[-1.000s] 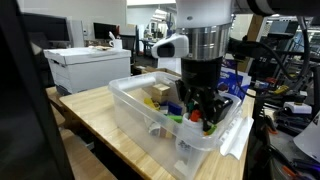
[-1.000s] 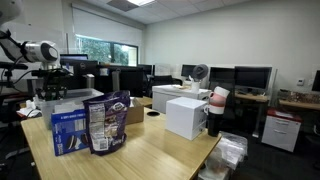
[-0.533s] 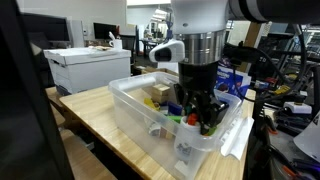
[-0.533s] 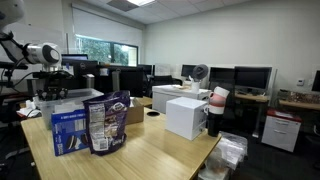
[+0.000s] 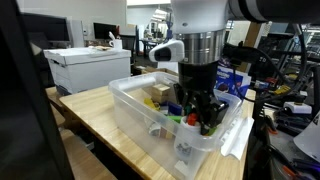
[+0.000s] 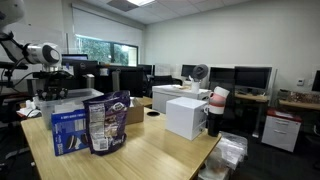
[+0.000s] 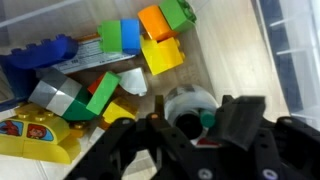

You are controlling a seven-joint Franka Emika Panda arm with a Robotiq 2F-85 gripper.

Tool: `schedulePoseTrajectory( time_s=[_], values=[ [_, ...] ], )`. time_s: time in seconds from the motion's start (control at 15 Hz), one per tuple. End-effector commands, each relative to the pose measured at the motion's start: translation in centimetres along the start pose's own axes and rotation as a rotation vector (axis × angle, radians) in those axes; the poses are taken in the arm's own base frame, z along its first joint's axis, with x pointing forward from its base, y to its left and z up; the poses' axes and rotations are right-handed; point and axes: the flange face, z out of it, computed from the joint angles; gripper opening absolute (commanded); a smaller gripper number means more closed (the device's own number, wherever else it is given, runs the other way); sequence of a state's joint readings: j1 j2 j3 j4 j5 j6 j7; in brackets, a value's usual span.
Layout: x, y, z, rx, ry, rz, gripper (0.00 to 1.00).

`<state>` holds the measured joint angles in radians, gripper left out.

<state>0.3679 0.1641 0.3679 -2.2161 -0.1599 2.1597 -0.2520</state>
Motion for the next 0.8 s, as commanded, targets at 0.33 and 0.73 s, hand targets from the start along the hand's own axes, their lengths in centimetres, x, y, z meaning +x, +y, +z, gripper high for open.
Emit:
schedulePoseTrajectory(
  time_s=[0.33,0.73],
  values=[
    [-0.5,0.1,-0.2,0.008,0.015,-0.009,1.00],
    [-0.9,0.6,-1.4,-0.008,0.032,0.008,1.00]
  ],
)
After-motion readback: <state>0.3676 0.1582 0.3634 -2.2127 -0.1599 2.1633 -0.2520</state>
